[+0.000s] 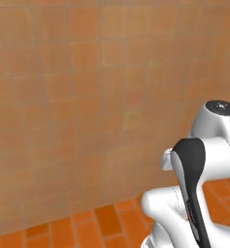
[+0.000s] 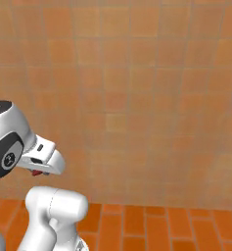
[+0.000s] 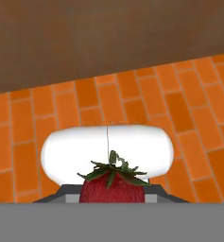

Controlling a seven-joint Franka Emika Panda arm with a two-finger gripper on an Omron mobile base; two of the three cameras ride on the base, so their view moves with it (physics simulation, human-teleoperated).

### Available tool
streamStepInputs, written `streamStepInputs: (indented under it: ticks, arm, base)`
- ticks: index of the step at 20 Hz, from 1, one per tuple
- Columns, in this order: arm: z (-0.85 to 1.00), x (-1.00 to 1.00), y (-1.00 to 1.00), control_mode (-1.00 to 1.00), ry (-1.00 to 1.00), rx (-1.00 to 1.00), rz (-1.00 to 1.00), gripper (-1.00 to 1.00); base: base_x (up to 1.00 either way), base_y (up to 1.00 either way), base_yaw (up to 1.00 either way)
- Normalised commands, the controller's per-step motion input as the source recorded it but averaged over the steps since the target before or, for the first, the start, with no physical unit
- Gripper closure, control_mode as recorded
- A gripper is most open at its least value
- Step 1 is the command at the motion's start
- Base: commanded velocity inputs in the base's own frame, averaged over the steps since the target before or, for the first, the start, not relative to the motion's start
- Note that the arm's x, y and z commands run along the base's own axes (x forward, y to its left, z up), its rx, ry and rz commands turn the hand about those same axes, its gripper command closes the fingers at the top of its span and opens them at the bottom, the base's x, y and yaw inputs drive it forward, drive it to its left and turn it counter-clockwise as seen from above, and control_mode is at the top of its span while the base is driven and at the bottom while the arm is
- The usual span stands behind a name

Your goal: Take the strawberry from the fridge and place it on top of the pancake, located on the dining counter.

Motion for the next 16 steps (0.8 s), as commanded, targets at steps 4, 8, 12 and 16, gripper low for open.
streamStepInputs:
  ticks: [4,8,12,16]
  arm:
    - [0.00,0.00,0.00,1.00,0.00,0.00,0.00,1.00]
    - [0.00,0.00,0.00,1.00,0.00,0.00,0.00,1.00]
    - [0.00,0.00,0.00,1.00,0.00,0.00,0.00,1.00]
    - [0.00,0.00,0.00,1.00,0.00,0.00,0.00,1.00]
  base:
    - [0.85,-0.81,-0.47]
    - [0.57,-0.72,-0.59]
    - [0.45,-0.61,-0.65]
    - [0.51,-0.44,-0.68]
